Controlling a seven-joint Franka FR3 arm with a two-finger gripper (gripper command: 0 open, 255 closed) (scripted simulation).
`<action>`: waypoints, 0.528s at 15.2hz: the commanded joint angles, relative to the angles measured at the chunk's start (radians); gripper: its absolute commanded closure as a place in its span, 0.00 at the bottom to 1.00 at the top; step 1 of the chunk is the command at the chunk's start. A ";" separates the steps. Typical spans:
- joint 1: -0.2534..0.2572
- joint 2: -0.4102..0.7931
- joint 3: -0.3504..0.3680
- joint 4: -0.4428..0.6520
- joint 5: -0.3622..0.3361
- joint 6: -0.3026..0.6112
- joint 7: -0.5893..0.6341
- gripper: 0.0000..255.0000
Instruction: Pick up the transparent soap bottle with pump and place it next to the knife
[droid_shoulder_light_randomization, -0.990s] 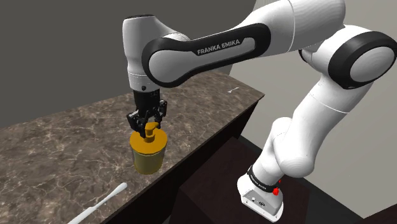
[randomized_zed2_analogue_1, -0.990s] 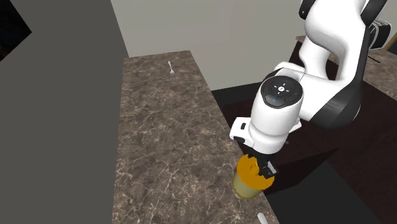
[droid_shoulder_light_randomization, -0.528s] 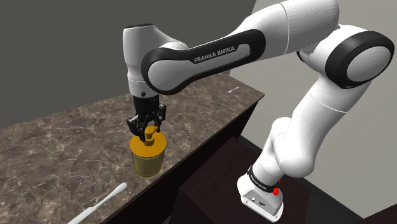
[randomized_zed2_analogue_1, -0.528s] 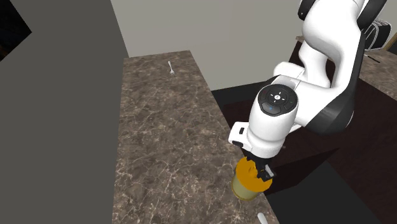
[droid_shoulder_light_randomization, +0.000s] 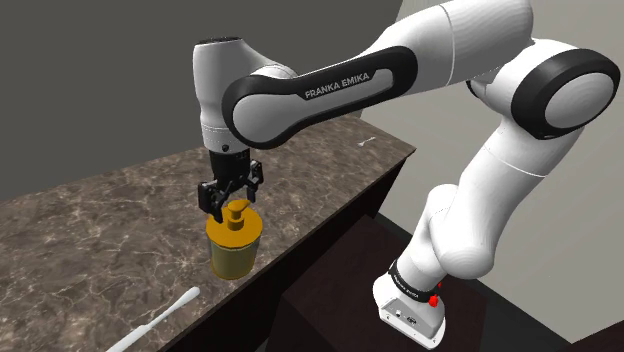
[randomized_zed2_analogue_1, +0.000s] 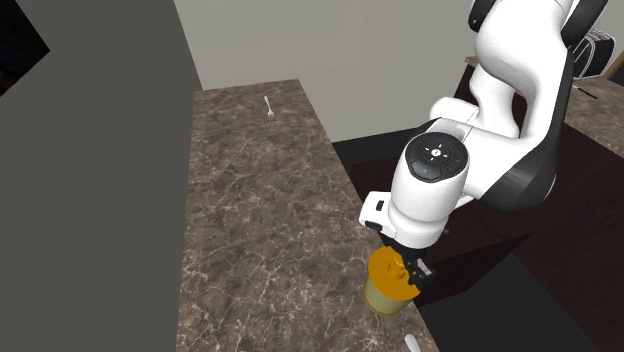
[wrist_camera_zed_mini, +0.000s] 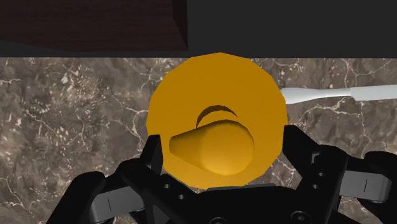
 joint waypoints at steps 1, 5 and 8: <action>0.000 0.000 0.000 0.000 0.000 0.000 0.000 0.00; -0.004 -0.015 -0.005 0.112 -0.001 -0.127 0.000 0.00; -0.004 -0.015 -0.005 0.112 -0.001 -0.127 0.000 0.00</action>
